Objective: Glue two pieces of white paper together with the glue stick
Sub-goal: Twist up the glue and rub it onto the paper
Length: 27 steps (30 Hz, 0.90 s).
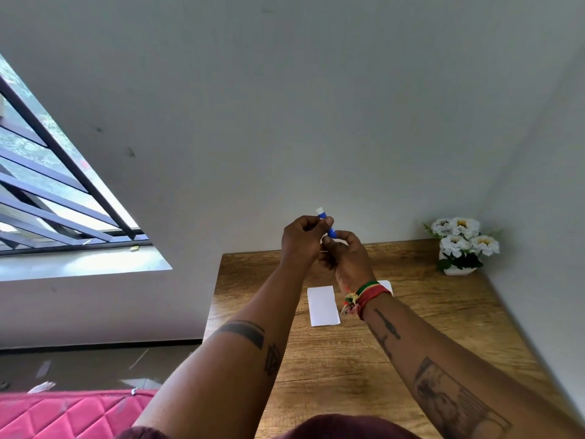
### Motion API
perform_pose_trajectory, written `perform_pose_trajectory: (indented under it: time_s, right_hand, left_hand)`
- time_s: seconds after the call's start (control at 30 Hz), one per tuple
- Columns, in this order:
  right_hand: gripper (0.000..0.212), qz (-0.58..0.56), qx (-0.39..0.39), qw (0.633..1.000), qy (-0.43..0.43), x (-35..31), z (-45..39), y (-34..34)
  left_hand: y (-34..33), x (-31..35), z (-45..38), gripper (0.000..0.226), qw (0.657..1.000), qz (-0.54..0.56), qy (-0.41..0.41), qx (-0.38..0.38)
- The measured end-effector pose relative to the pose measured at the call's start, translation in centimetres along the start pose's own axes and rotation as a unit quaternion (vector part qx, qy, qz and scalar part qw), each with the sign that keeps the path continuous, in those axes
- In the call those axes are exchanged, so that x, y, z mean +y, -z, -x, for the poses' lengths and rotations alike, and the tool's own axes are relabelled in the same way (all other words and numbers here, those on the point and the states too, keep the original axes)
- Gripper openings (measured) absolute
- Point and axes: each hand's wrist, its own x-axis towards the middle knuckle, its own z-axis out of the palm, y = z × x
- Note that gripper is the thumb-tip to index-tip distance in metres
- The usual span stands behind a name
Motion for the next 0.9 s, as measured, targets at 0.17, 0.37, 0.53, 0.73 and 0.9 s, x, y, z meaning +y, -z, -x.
perform_pose_trajectory:
  time_s: [0.17,0.37,0.53,0.73,0.9]
  right_hand:
    - [0.021,0.117,0.012,0.992,0.052,-0.7,-0.6,0.3]
    - [0.045,-0.053,-0.040,0.996,-0.058,-0.9,-0.3,-0.3]
    - [0.032,-0.092,-0.036,0.994,-0.035,-1.1,-0.6,-0.4]
    - [0.034,-0.077,-0.052,0.995,-0.039,-1.3,-0.6,-0.6]
    - [0.031,-0.081,-0.054,0.995,-0.038,-1.1,-0.4,-0.3]
  left_hand:
    - [0.3,0.1,-0.2,0.015,0.999,-0.020,-0.011,0.024]
    - [0.0,0.7,-0.4,0.022,1.000,-0.010,-0.014,0.001]
    - [0.2,0.5,-0.6,0.019,1.000,-0.009,-0.008,0.015]
    - [0.4,0.7,-0.6,0.019,1.000,-0.004,-0.006,0.011]
    - [0.8,0.2,-0.6,0.021,1.000,0.001,-0.001,0.007]
